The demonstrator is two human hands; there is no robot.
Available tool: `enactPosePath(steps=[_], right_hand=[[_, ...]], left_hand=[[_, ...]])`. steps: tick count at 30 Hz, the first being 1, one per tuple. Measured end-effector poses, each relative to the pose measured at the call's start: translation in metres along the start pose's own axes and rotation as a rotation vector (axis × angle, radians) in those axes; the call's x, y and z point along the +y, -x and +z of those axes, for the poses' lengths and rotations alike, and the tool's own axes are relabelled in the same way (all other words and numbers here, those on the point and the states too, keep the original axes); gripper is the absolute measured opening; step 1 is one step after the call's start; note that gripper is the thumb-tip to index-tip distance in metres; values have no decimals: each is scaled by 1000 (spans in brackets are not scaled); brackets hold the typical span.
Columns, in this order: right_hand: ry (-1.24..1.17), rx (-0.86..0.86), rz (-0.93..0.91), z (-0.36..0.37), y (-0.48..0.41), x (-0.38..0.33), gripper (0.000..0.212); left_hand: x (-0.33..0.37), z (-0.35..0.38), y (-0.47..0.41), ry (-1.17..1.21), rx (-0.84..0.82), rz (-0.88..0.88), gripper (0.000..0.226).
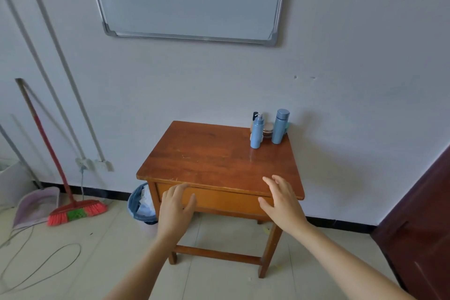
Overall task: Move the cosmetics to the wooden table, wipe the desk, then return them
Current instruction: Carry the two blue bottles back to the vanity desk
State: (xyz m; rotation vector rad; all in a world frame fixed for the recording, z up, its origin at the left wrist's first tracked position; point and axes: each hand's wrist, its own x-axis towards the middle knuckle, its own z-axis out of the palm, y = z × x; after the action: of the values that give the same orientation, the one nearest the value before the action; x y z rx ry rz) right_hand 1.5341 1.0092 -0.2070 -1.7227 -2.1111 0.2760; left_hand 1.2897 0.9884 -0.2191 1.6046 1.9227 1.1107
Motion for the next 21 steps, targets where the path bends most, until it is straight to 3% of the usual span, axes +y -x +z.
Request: enactPosePath(steps=[11, 21], right_hand=[[-44, 97, 238, 8, -129, 40, 55], [-111, 59, 405, 29, -171, 111, 54]], left_hand=[[5, 53, -164, 77, -108, 93, 39], [17, 154, -209, 59, -286, 53, 39]])
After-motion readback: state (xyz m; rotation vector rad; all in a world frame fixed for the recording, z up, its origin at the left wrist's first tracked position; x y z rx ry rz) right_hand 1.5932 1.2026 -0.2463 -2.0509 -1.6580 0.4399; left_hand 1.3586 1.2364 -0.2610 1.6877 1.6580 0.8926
